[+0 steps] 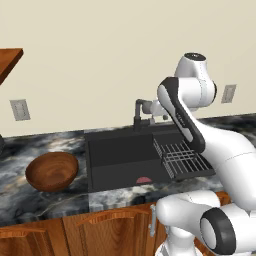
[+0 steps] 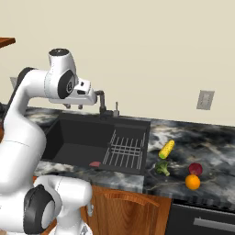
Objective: There is a mixed pile of frozen fruits and vegetables on the counter. Locate all the frozen vegetables and place the items in a bowl on the counter. Take all the frozen fruits and defrost them in a running sink.
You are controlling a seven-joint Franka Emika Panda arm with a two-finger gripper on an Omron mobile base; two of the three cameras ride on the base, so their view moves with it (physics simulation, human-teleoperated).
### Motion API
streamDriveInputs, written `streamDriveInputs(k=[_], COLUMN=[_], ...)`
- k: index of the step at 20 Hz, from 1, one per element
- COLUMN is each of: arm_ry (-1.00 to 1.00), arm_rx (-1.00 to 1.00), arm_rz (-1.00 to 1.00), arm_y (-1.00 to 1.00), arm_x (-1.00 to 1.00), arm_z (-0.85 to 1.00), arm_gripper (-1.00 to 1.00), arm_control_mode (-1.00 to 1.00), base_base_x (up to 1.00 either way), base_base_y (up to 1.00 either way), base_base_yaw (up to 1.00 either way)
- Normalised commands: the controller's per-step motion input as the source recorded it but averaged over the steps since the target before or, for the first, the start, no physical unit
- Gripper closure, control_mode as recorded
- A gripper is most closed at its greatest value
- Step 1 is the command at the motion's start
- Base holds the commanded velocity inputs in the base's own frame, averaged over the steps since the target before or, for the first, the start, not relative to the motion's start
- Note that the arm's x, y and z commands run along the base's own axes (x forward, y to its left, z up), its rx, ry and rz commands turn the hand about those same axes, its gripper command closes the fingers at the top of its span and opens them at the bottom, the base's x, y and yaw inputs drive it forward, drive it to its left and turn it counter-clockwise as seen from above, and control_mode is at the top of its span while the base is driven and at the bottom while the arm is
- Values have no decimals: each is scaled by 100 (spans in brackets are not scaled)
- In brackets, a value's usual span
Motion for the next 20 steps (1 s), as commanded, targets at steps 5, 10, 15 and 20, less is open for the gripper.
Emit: streamDriveInputs(k=[5, 10, 15, 20], arm_ry=[1, 1, 0, 0], arm_rx=[0, 0, 0, -1], arm_rz=[0, -1, -1, -2], arm_y=[-7, -28, -33, -64], arm_x=[-2, -8, -45, -13], arm_z=[-2, -4, -3, -15], arm_gripper=[-100, -100, -100, -100], arm_control_mode=[-100, -100, -100, -100], base_base_x=[0, 0, 0, 0], base_base_y=[0, 0, 0, 0], base_base_yaw=[0, 0, 0, 0])
